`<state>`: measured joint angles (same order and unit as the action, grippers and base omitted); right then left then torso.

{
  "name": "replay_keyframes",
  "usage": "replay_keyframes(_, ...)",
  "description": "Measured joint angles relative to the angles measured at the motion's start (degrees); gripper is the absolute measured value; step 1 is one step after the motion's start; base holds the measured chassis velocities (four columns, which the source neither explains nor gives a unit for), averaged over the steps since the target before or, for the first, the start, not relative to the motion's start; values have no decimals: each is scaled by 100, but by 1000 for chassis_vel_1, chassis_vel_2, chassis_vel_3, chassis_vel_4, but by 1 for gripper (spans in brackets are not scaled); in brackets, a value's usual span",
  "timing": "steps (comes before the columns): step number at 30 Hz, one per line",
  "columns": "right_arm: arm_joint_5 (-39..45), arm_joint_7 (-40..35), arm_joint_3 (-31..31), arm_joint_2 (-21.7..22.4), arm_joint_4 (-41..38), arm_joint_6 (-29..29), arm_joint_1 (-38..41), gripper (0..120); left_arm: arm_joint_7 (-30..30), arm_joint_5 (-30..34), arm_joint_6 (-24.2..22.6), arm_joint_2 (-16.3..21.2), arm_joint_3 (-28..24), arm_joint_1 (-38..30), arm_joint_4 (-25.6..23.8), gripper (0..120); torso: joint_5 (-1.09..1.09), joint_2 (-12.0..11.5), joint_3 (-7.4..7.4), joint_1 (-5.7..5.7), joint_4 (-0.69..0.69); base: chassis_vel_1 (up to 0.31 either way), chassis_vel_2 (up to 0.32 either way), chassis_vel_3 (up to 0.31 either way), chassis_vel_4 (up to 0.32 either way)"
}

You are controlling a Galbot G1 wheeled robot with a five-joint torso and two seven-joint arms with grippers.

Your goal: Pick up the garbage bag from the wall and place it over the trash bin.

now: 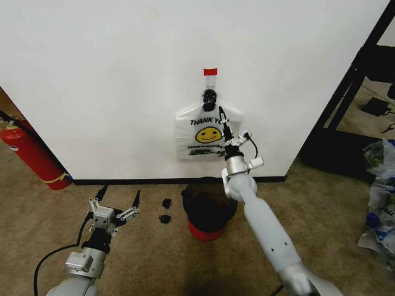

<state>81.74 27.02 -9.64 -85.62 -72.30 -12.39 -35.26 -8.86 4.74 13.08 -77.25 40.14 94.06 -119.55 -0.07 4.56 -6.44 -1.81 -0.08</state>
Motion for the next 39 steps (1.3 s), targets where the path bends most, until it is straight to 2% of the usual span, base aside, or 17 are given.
replay_keyframes(8,-117,279,64,-122,362,70,116,100,0,-23,12,-36,-35,-89,96,100,1,0,0,0,-1,0,0,0,0)
replay_keyframes(18,-394,507,-183,-501,1132,82,435,98,2,-77,32,-102,-79,-118,125,100,1,0,0,0,0,0,0,0,0)
replay_keyframes(22,-527,559,-226,-584,1325,80,493,84,1,-79,64,-97,-63,-97,113,100,1,0,0,0,0,0,0,0,0)
replay_keyframes(25,-572,579,-255,-613,1392,77,523,80,2,-77,87,-88,-51,-98,113,100,1,0,0,0,0,0,0,0,0)
replay_keyframes(31,-709,620,-305,-649,1495,63,577,56,2,-62,156,-54,-46,-77,135,100,1,0,0,1,-2,0,0,0,0)
replay_keyframes(36,-804,656,-364,-651,1609,61,627,45,5,-34,180,4,-30,-67,139,100,1,0,0,2,-1,0,0,0,0)
replay_keyframes(39,-844,666,-383,-665,1637,55,648,45,10,-20,197,51,-18,-67,166,100,2,0,0,2,-1,0,0,0,0)
